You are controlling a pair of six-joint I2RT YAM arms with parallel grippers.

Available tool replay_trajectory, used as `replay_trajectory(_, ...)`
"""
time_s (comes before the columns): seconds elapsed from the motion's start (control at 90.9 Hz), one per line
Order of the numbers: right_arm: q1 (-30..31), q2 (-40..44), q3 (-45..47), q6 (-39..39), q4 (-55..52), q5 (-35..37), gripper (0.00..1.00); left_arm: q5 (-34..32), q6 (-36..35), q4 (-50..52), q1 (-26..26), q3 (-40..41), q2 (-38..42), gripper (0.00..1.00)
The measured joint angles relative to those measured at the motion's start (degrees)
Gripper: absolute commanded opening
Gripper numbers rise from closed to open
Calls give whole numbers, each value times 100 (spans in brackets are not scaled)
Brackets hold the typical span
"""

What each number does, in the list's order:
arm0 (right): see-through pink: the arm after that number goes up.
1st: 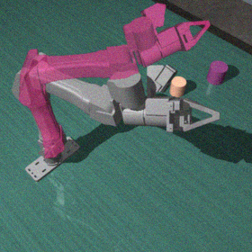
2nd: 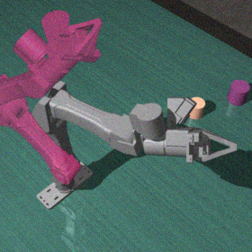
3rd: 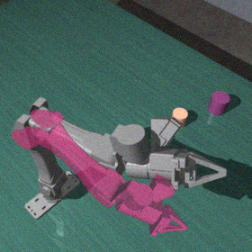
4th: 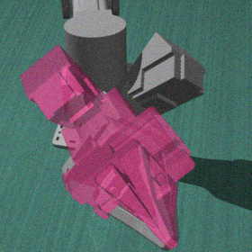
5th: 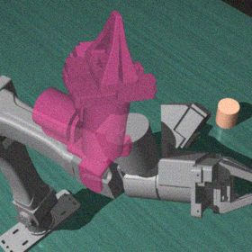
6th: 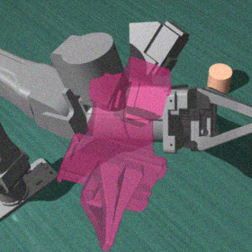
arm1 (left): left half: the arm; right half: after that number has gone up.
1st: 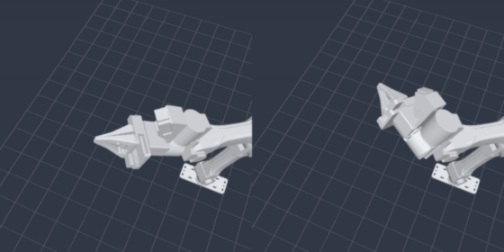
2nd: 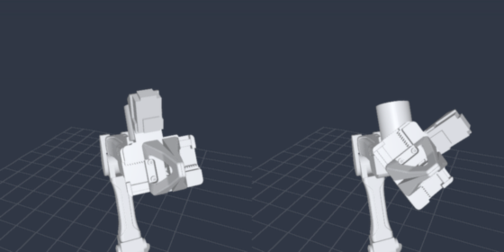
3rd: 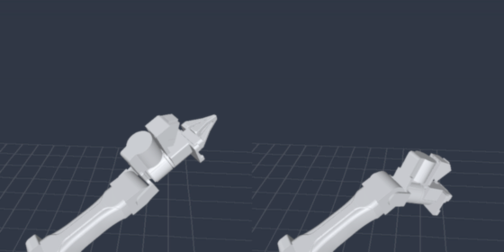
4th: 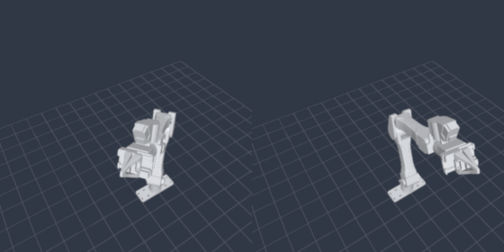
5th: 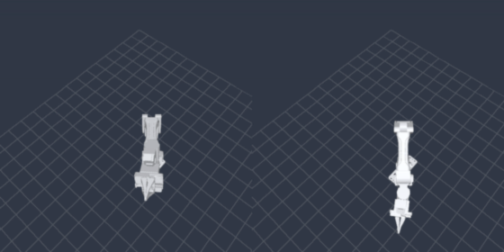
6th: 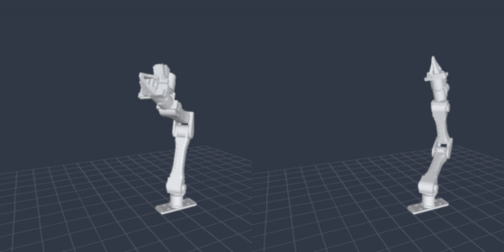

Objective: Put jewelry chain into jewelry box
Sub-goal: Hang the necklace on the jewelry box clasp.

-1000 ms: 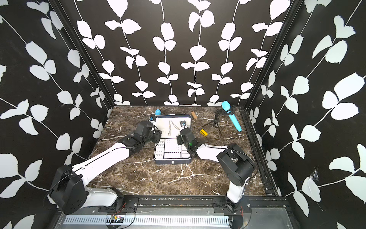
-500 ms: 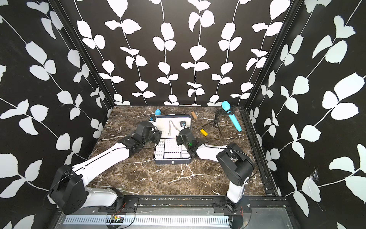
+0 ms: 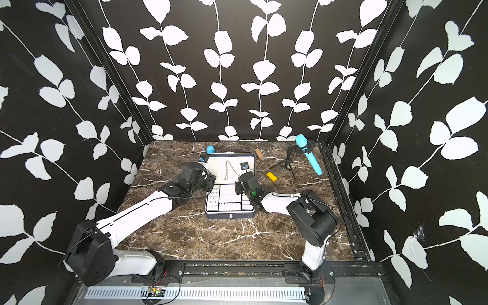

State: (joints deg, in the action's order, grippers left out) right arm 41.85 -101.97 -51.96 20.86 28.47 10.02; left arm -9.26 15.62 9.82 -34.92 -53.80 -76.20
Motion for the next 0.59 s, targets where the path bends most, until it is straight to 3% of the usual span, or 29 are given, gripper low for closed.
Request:
replay_trajectory(0.264, 0, 2, 26, 13, 42, -2, 29, 20, 7, -37, 0, 35, 70, 42)
replay_trajectory(0.594, 0, 610, 258, -162, -302, -70, 48, 28, 87, -79, 0, 83, 146, 44)
